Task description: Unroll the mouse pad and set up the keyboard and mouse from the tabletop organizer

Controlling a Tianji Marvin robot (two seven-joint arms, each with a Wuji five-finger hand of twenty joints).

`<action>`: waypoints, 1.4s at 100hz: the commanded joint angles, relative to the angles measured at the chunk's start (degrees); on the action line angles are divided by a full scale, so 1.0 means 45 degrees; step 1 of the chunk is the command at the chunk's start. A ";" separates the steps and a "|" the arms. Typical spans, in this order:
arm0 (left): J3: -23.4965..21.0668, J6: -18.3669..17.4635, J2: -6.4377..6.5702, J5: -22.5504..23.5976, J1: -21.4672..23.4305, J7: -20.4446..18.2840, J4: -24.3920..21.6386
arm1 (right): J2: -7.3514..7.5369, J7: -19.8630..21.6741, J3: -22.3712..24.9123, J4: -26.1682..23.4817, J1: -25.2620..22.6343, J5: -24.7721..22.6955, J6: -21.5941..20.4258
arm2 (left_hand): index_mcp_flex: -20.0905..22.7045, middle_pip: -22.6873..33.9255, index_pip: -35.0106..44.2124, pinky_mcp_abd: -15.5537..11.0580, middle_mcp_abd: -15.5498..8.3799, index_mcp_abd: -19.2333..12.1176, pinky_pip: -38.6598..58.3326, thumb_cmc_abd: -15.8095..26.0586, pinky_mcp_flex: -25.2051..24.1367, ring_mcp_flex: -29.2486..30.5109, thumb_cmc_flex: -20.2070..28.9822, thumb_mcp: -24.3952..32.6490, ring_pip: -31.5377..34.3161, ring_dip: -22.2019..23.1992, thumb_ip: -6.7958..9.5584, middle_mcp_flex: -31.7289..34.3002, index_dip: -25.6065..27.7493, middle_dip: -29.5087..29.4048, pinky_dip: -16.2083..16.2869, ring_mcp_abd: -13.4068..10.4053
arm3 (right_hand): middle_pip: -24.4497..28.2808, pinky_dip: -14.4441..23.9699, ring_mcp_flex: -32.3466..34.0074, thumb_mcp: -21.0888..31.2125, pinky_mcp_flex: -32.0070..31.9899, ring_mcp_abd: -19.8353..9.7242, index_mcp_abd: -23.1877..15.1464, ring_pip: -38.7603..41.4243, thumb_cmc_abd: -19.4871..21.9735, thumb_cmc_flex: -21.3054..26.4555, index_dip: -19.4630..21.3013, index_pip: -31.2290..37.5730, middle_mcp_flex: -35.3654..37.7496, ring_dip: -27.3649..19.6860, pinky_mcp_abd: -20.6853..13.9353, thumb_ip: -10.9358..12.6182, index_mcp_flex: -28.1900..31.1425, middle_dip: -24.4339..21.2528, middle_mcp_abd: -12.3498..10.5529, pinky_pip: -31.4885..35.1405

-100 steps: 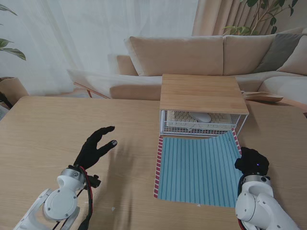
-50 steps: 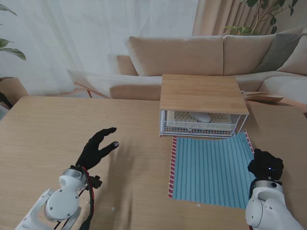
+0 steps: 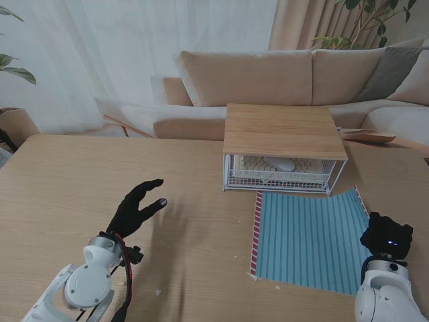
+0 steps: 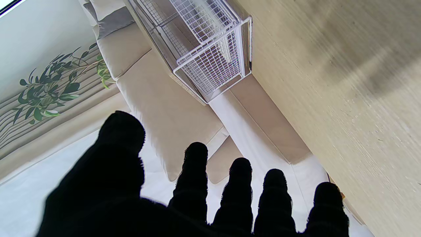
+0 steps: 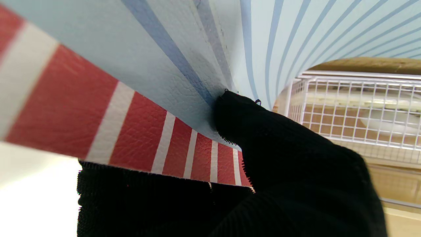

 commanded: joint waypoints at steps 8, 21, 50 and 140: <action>0.0035 0.0073 -0.0045 -0.0008 0.0000 -0.0205 0.0001 | 0.0098 -0.0061 0.0083 0.0204 -0.0042 -0.0306 0.0038 | -0.0080 -0.0215 -0.0185 -0.0037 -0.0466 -0.0116 -0.0490 0.0493 -0.0181 -0.0450 0.0333 -0.0405 -0.0289 0.0114 0.0475 -0.0263 -0.0093 -0.0127 0.0196 -0.0178 | 0.0600 0.0390 0.0003 0.0340 -0.0266 -0.0322 -0.0870 0.0281 0.0637 0.0359 0.0347 0.0563 -0.0220 0.0145 -0.0572 0.0263 -0.0124 0.0105 0.0297 0.0790; 0.0037 0.0099 -0.0049 -0.0015 -0.0008 -0.0198 0.0012 | 0.0102 -0.0219 0.0162 0.0399 0.0055 -0.0375 0.0153 | -0.0085 -0.0217 -0.0178 -0.0040 -0.0480 -0.0149 -0.0492 0.0485 -0.0176 -0.0451 0.0330 -0.0405 -0.0294 0.0121 0.0474 -0.0266 -0.0089 -0.0128 0.0208 -0.0168 | 0.0597 0.0331 -0.0094 0.0277 -0.0380 -0.0326 -0.0937 0.0220 0.0689 0.0364 0.0354 0.0567 -0.0276 0.0125 -0.0622 0.0259 -0.0160 0.0070 0.0249 0.0694; 0.0075 0.0195 -0.0053 -0.0002 -0.0034 -0.0193 0.0052 | 0.0154 -0.0252 0.0079 0.0558 0.0151 -0.0544 0.0138 | -0.0090 -0.0313 -0.0151 -0.0052 -0.0486 -0.0123 -0.0494 0.0469 -0.0197 -0.0484 0.0356 -0.0372 -0.0337 0.0127 0.0476 -0.0289 -0.0075 -0.0181 0.0241 -0.0164 | 0.0068 -0.0070 -0.0796 0.0036 -0.0922 -0.0220 -0.1184 -0.0731 0.0596 0.0188 -0.0012 0.0281 -0.0873 -0.0193 -0.0770 0.0270 -0.0676 -0.0410 -0.0175 0.0028; 0.0058 0.0027 -0.0069 -0.0067 -0.0125 -0.0155 0.0205 | 0.0411 0.0595 0.0060 -0.0556 0.0302 -0.0584 -0.3631 | -0.0265 -0.0440 -0.0199 -0.0055 -0.0507 -0.0001 -0.0512 0.0329 -0.0251 -0.0507 0.0123 -0.0507 -0.0448 0.0186 0.0581 -0.0294 -0.0101 -0.0259 0.0305 -0.0175 | -0.8545 -0.2995 -1.1796 -0.2209 -0.7904 -0.1835 -0.0470 -1.2155 0.2078 -0.3940 -0.1079 -0.5816 -1.0646 -0.4996 -0.3171 0.1873 -0.8124 -0.6385 -0.1473 -1.2387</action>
